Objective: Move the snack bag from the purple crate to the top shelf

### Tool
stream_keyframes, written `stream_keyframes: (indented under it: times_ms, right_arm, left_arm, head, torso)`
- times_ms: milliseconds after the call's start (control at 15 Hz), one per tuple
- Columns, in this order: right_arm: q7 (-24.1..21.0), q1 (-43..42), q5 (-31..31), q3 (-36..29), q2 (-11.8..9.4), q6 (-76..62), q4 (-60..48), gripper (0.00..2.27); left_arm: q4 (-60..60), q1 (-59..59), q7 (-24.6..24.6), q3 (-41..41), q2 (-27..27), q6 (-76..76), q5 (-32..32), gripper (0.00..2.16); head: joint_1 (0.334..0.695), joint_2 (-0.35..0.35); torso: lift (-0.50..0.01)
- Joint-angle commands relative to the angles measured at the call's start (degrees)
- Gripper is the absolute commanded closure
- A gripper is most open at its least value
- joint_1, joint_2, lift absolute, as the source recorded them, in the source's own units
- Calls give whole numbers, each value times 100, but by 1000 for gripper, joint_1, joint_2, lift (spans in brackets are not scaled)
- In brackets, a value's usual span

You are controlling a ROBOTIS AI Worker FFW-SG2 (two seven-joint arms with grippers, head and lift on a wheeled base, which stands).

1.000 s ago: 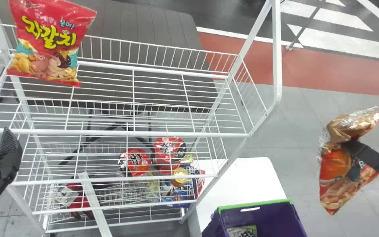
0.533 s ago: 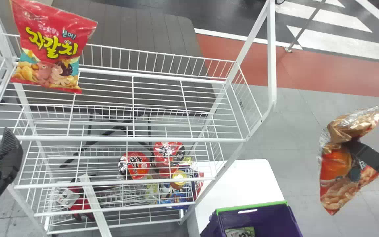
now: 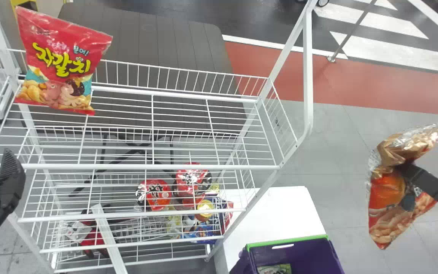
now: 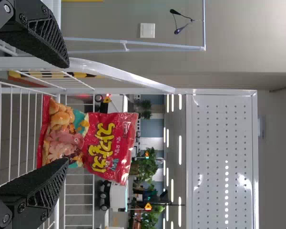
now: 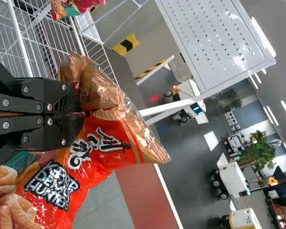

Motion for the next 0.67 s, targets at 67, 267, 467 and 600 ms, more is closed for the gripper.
stream_keyframes:
  times_ms: [67,267,467,600]
  right_arm:
    - [9,0,13,26,5,65,44,1932]
    - [79,0,-119,105,5,65,35,1956]
    - [61,-18,-172,457,5,65,35,1963]
    - [114,0,145,1010,5,65,105,1963]
  left_arm:
    - [0,0,0,0,-7,0,0,124]
    - [0,0,0,0,-7,0,-9,124]
    - [0,0,0,-18,-15,0,-18,124]
    - [9,-9,0,-26,-24,0,-18,124]
  head:
    - [695,-330]
    - [695,-325]
    - [695,-310]
    - [695,-280]
  torso:
    - [10]
    - [0]
    - [0]
    - [0]
